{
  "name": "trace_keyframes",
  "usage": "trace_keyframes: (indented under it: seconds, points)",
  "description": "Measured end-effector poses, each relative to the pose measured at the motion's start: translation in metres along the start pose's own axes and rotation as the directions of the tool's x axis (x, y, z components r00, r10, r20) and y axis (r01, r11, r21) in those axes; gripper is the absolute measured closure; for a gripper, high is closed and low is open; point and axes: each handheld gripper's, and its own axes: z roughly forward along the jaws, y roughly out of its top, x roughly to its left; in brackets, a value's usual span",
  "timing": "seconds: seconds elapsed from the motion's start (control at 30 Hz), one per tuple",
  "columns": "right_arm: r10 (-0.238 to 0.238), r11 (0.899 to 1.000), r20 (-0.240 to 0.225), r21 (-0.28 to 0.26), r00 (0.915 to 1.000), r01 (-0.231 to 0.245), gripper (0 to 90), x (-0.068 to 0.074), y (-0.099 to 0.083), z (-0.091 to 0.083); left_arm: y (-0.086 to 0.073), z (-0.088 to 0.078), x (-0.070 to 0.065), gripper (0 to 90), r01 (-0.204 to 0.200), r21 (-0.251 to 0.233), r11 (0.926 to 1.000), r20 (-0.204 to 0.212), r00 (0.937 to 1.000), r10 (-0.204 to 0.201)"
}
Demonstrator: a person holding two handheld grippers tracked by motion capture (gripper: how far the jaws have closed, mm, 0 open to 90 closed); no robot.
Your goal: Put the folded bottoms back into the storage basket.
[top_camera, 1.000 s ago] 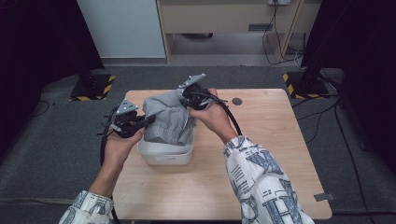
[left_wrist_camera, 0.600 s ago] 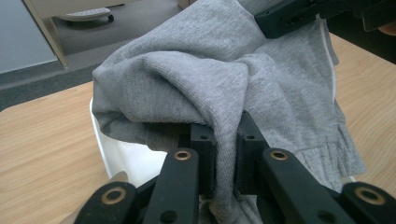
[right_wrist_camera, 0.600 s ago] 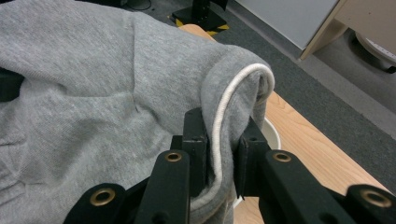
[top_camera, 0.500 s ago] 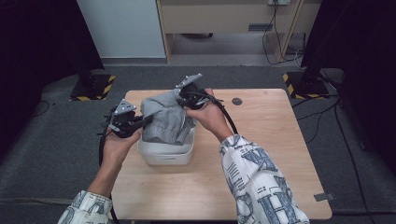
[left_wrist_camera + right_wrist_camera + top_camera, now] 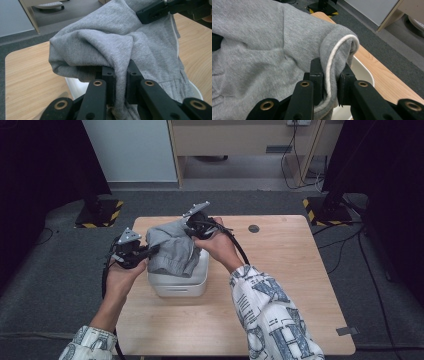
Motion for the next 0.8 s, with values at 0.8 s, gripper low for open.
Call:
trace_keyframes:
  seconds: [0.8]
  points:
    - [0.031,0.999,0.019,0.040,0.9993,-0.032,77.8,-0.011,-0.020,0.006,-0.010,0.030,-0.003,81.0,0.017,0.044,0.9989,0.018,0.9997,-0.017]
